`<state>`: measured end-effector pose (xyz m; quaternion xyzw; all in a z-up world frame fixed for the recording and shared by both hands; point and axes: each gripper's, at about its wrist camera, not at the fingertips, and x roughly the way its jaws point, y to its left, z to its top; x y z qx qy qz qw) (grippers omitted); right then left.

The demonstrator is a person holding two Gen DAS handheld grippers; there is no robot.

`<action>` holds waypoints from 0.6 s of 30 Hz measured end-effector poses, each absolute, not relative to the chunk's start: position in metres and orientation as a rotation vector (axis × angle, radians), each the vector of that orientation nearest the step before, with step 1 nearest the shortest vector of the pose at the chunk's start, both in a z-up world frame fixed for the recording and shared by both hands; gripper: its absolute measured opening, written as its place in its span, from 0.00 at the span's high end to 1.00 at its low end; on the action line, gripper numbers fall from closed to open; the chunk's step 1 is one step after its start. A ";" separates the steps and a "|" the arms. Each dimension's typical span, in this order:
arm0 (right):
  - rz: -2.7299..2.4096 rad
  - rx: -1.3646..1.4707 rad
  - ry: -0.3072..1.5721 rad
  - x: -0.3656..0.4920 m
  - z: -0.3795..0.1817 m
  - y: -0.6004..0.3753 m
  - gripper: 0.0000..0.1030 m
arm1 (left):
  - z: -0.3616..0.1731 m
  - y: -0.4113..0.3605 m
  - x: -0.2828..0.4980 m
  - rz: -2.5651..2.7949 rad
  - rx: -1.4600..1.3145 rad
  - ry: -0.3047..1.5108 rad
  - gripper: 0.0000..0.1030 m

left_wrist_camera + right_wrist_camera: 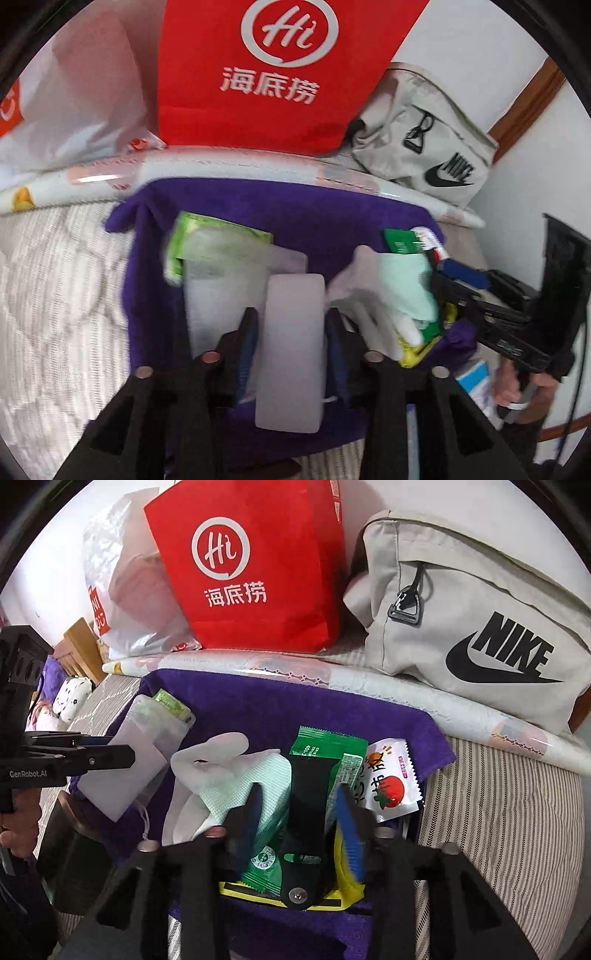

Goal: Organize soft objects
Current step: 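Release the white block on the towel with left while right drops the strap into the yellow bag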

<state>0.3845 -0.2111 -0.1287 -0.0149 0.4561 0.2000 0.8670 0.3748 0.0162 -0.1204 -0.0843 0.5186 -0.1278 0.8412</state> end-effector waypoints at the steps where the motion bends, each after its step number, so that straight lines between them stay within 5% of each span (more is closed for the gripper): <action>1: 0.419 -0.029 0.949 0.383 -0.127 -0.212 0.46 | -0.119 0.016 0.374 -0.251 -0.159 1.093 0.44; 4: 0.403 -0.023 0.933 0.380 -0.121 -0.213 0.35 | -0.116 0.019 0.370 -0.211 -0.120 1.073 0.40; 18: 0.338 0.019 0.865 0.330 -0.078 -0.225 0.34 | -0.071 0.022 0.316 -0.153 -0.030 0.977 0.40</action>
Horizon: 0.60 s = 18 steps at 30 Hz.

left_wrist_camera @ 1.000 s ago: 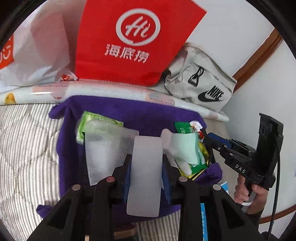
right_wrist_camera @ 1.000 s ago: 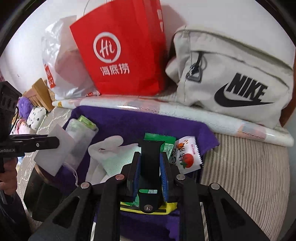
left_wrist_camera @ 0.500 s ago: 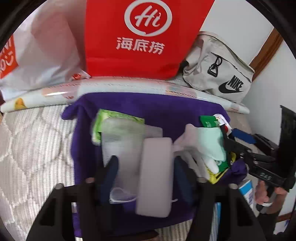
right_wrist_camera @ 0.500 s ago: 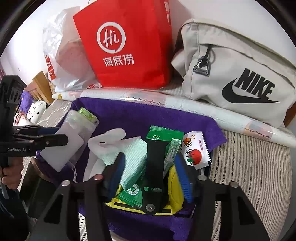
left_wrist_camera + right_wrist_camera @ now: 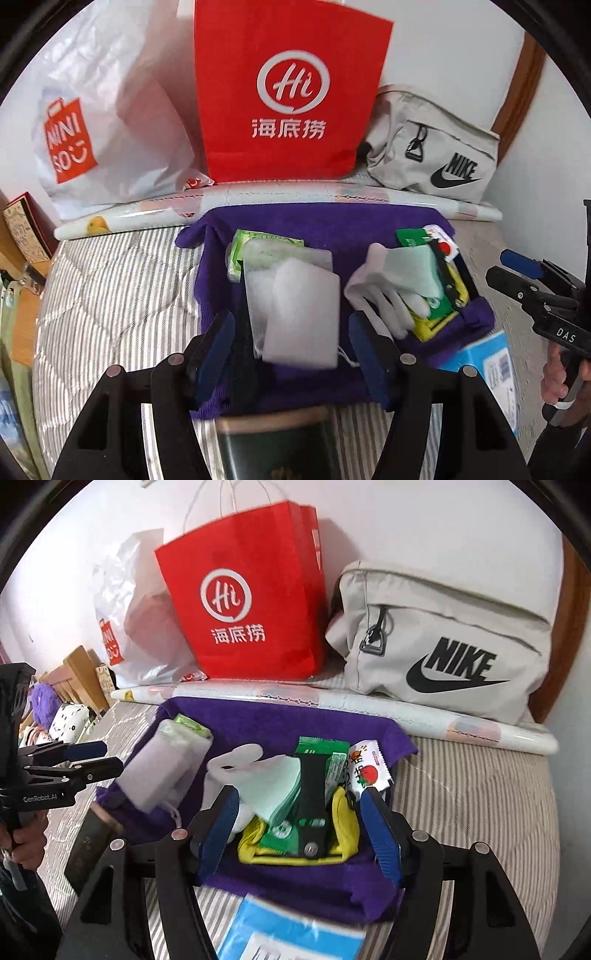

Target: Organize soft objects

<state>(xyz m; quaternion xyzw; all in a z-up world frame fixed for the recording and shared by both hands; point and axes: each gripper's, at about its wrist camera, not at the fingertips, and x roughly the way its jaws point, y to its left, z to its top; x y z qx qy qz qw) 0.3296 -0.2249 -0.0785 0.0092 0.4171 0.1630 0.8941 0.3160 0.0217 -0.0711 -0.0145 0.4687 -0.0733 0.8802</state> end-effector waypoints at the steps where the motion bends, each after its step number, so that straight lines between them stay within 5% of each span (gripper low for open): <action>1: 0.334 0.020 0.859 0.322 -0.074 -0.225 0.34 | -0.067 0.021 0.310 -0.151 -0.027 0.968 0.40; 8: 0.292 0.030 0.831 0.268 -0.051 -0.225 0.25 | -0.041 0.012 0.259 -0.146 0.011 0.901 0.38; 18: 0.230 -0.007 0.797 0.193 -0.026 -0.216 0.25 | -0.009 0.000 0.180 -0.157 0.018 0.796 0.19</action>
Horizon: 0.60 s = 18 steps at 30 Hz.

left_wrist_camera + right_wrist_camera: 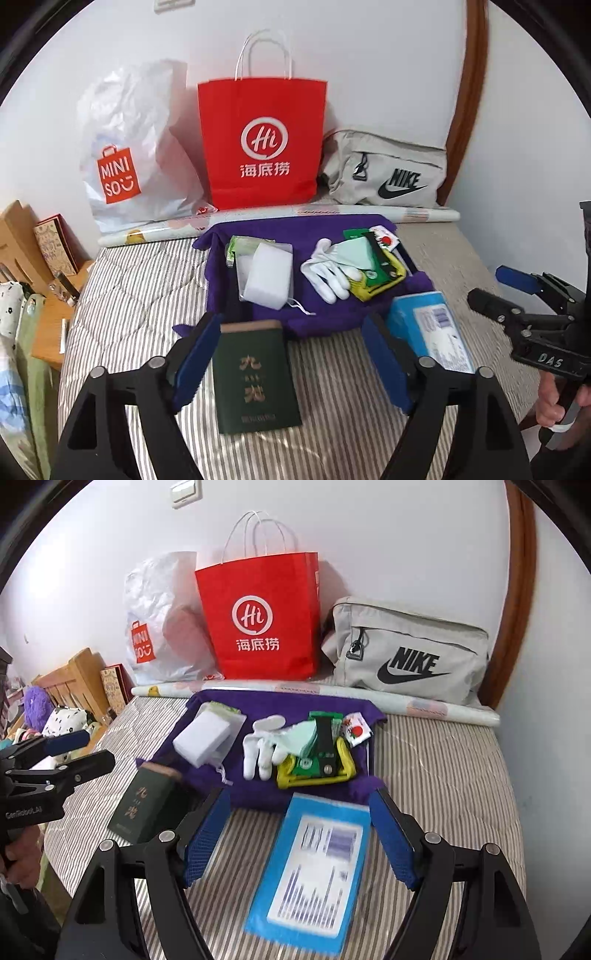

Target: Organize soft objects

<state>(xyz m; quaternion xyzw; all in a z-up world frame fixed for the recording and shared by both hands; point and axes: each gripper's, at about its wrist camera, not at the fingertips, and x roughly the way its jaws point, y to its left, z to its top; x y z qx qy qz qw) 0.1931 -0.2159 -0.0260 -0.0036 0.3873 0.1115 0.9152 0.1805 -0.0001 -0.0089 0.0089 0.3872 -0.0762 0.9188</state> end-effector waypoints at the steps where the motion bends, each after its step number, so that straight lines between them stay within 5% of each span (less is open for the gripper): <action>1: 0.218 -0.014 0.793 0.184 -0.024 -0.215 0.24 | -0.006 -0.001 0.172 -0.163 0.015 0.786 0.17; 11: 0.148 0.017 0.757 0.116 -0.014 -0.217 0.09 | 0.004 -0.008 0.098 -0.113 0.014 0.715 0.16; 18: 0.128 0.051 0.741 0.074 -0.011 -0.222 0.07 | -0.004 -0.008 0.062 -0.103 -0.001 0.712 0.16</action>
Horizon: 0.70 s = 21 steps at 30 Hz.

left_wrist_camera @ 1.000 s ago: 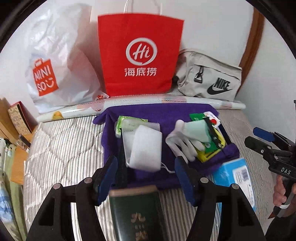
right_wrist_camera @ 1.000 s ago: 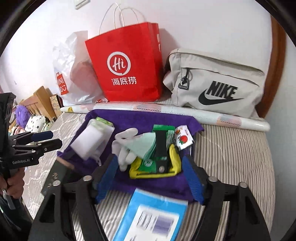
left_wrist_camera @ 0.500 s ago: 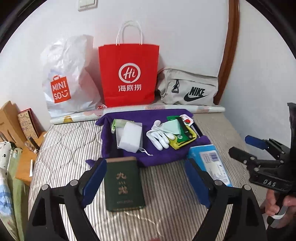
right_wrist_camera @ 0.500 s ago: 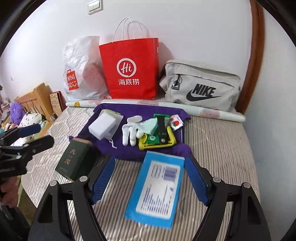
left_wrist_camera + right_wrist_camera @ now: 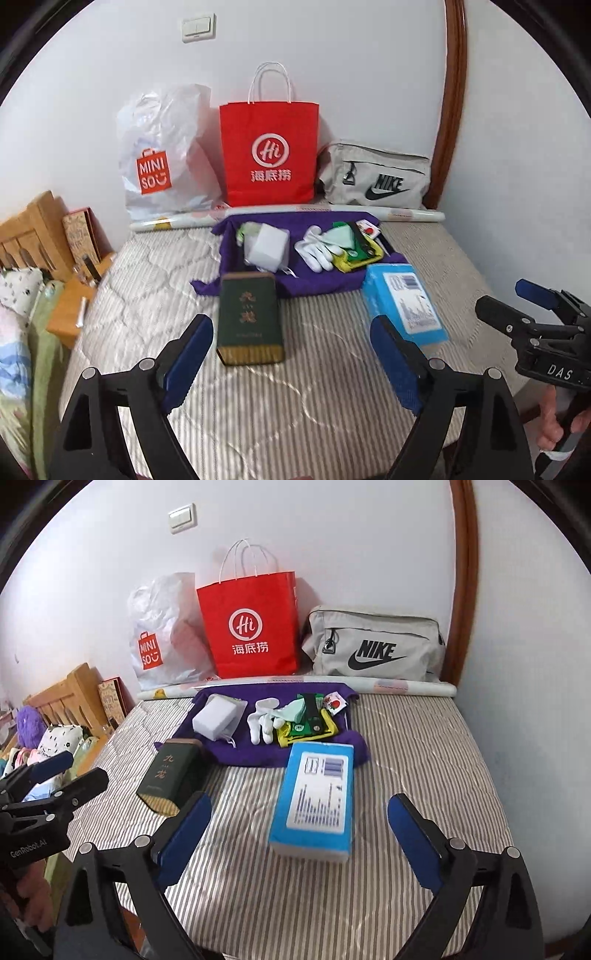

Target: Organize soft objects

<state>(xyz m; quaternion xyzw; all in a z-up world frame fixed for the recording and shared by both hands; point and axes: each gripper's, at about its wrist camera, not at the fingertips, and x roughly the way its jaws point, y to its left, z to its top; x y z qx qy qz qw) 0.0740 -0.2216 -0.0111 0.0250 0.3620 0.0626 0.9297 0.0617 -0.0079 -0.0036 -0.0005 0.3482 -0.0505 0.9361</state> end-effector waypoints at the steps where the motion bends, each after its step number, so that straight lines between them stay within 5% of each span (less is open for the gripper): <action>1: 0.129 0.045 0.737 0.068 -0.011 -0.221 0.07 | -0.004 -0.008 0.058 -0.107 -0.005 0.712 0.16; 21: 0.125 0.008 0.686 0.012 -0.004 -0.217 0.07 | -0.002 -0.014 0.018 -0.058 0.014 0.702 0.16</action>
